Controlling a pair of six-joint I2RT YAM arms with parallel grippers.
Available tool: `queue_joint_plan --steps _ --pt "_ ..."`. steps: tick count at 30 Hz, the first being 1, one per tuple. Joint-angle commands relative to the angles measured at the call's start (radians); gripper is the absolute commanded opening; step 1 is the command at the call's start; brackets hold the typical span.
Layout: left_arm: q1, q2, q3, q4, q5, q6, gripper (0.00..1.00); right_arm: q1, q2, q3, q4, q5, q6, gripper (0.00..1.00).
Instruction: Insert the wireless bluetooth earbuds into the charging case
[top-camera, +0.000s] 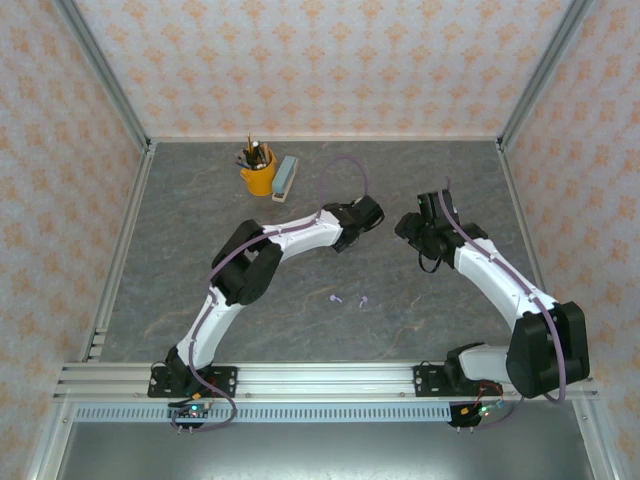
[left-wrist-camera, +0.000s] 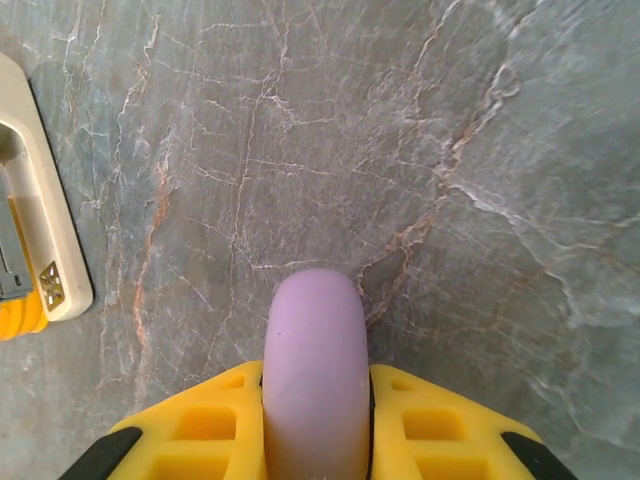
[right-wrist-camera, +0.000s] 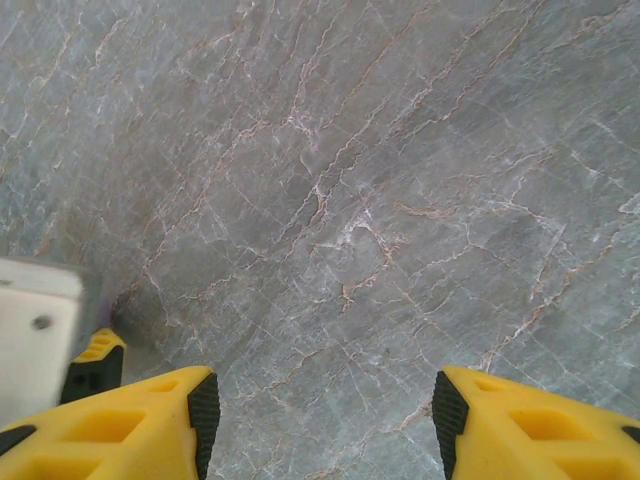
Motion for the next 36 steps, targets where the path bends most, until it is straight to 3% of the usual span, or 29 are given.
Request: queue_joint_plan --steps 1,10,14,21,28,34,36 --pt "-0.019 0.029 0.057 -0.069 -0.112 0.056 0.04 -0.008 -0.035 0.007 -0.041 0.047 0.011 0.6" --pt "-0.075 0.053 0.052 -0.1 -0.076 0.079 0.37 -0.009 -0.056 0.016 -0.059 0.051 0.016 0.62" --pt "-0.084 0.029 0.032 -0.11 -0.008 0.061 0.51 -0.008 -0.057 0.027 -0.068 0.051 0.013 0.62" --pt "-0.079 -0.094 -0.066 -0.034 0.122 -0.006 0.64 -0.01 -0.061 0.047 -0.094 0.072 0.006 0.63" --pt "0.012 -0.397 -0.309 0.193 0.349 -0.19 0.79 -0.009 -0.009 0.09 -0.108 0.023 -0.024 0.66" --pt "0.162 -0.641 -0.554 0.453 0.547 -0.411 0.99 0.021 0.181 0.222 -0.137 -0.088 -0.076 0.68" --pt "0.201 -0.681 -0.607 0.511 0.585 -0.469 1.0 0.058 0.258 0.292 -0.164 -0.094 -0.103 0.7"
